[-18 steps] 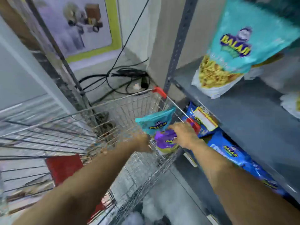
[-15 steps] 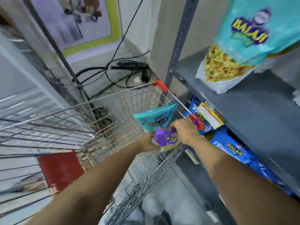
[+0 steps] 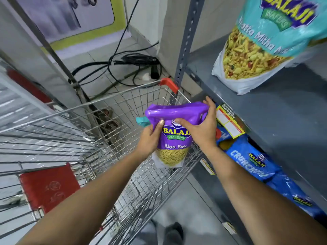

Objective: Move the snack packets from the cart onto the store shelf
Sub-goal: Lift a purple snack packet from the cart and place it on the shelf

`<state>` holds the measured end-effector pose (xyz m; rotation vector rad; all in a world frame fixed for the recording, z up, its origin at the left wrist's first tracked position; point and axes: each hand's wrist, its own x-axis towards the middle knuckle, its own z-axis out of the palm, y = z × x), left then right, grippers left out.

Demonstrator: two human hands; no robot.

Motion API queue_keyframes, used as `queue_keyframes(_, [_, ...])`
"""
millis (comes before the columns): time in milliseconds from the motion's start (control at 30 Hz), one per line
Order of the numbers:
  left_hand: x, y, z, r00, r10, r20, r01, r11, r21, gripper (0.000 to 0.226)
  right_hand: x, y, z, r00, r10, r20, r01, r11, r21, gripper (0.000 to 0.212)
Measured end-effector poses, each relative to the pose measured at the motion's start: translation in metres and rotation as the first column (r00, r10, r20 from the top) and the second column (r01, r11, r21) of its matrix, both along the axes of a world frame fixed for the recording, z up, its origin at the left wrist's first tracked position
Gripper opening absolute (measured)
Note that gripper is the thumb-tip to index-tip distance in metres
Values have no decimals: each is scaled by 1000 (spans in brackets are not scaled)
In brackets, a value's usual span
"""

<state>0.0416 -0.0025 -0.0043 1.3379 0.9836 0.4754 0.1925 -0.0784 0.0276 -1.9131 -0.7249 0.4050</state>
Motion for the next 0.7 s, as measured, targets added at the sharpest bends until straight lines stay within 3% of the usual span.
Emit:
queue_keyframes(67, [-7, 11, 35, 998, -39, 54, 40, 999, -18, 33, -12, 3, 17, 965, -26, -262, 44, 997, 64, 78])
queue_keyframes(133, [-12, 19, 65, 994, -74, 79, 76, 997, -27, 33, -20, 4, 33, 907, -17, -422, 58, 995, 87, 58])
queue_keyframes(367, [0, 38, 168, 962, -243, 126, 247, 969, -13, 31, -17, -5, 121, 925, -113, -362, 190, 964, 185, 21])
queue_keyframes(533, [26, 17, 217, 922, -369, 120, 365, 929, 53, 32, -2, -37, 168, 908, -191, -374, 278, 941, 193, 38])
queue_keyframes(700, [77, -33, 235, 841, -499, 206, 499, 865, 60, 28, 20, -105, 195, 866, -344, -363, 448, 856, 258, 26])
